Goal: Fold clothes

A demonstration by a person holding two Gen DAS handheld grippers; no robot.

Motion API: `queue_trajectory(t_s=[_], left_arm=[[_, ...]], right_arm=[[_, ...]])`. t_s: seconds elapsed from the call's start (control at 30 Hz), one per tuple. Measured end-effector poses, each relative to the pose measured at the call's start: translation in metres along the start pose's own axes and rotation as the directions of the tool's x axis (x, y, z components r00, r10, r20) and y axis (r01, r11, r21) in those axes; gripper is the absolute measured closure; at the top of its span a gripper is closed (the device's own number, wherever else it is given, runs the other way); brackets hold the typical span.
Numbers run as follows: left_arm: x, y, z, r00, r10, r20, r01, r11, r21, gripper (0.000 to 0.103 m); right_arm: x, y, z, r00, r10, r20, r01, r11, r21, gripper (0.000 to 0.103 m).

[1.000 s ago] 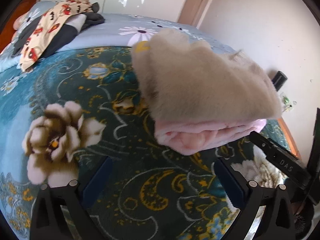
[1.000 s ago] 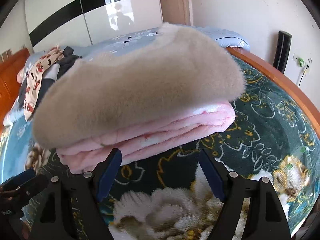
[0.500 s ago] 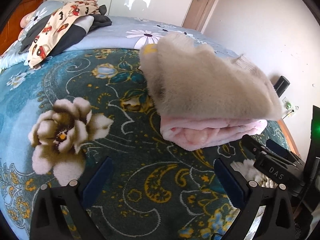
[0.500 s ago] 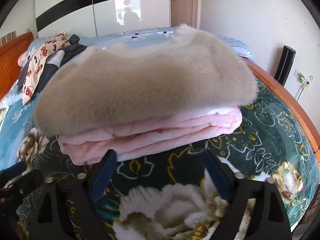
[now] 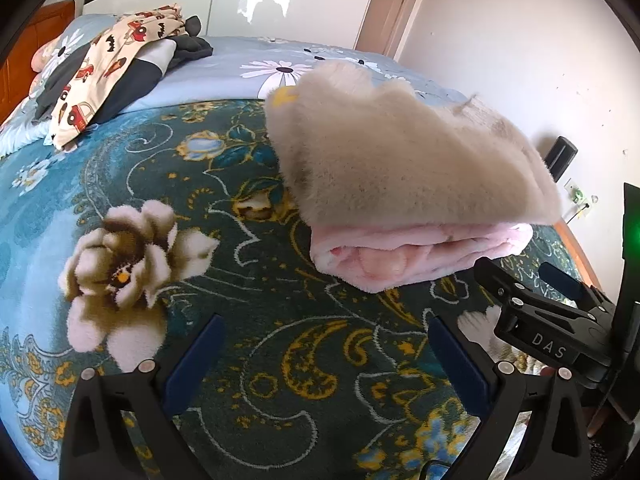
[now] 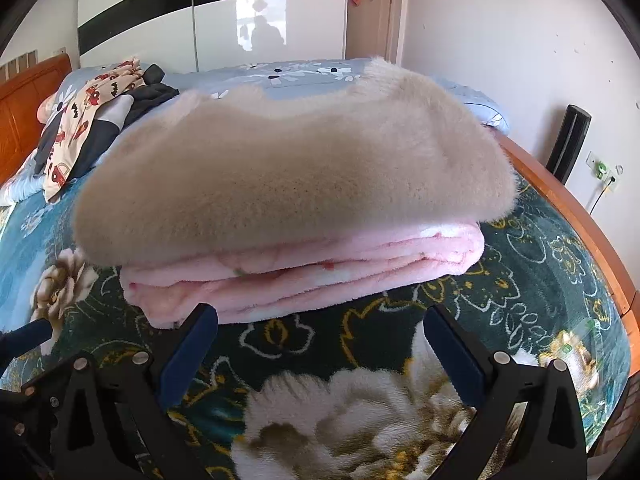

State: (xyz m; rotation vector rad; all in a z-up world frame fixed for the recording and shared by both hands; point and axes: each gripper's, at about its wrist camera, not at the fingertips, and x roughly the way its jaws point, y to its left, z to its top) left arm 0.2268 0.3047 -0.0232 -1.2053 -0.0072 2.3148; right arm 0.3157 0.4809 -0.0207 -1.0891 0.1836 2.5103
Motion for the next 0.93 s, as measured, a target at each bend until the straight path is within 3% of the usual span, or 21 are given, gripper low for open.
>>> queue_trajectory(t_s=[0.5, 0.93], left_arm=[[0.0005, 0.0015, 0.0008, 1.0, -0.012, -0.009, 0.012, 1.0, -0.004, 0.0], [-0.0074, -0.0032, 0.0003, 1.0, -0.01, 0.027, 0.01, 1.0, 0.027, 0.0]], right_arm=[[0.0053, 0.0029, 0.0033, 1.0, -0.002, -0.018, 0.001, 1.0, -0.005, 0.0], [0.0074, 0.0008, 0.0018, 0.999, 0.0, -0.037, 0.0, 1.0, -0.011, 0.0]])
